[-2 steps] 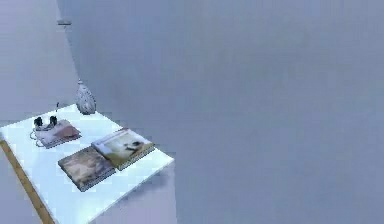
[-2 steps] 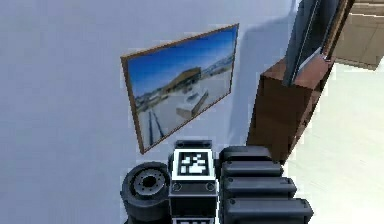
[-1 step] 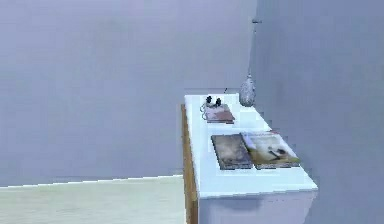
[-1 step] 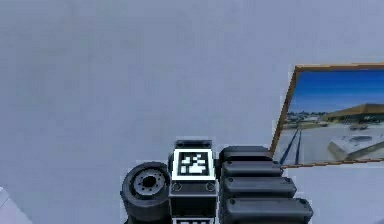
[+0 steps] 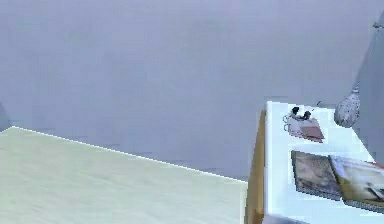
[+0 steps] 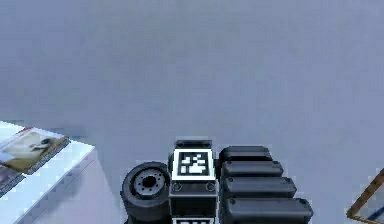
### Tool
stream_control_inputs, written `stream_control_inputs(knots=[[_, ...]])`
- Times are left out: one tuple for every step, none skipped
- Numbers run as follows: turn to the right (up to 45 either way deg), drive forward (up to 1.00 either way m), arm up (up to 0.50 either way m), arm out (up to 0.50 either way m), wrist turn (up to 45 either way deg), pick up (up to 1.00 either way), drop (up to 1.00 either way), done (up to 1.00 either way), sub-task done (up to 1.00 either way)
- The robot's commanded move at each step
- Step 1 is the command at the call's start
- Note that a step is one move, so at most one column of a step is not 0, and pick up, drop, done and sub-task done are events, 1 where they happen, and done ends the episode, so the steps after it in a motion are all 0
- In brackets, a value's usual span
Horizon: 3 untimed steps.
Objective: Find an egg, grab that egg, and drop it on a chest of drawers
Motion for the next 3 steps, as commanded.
stream_control_inputs(knots=[[0.0, 0.45, 0.0, 0.0, 0.0, 0.0, 0.0, 0.0, 0.0], [12.0, 0.0, 0.0, 0.0, 0.0, 0.0, 0.0, 0.0, 0.0], [0.0, 0.3, 0.0, 0.0, 0.0, 0.0, 0.0, 0.0, 0.0]])
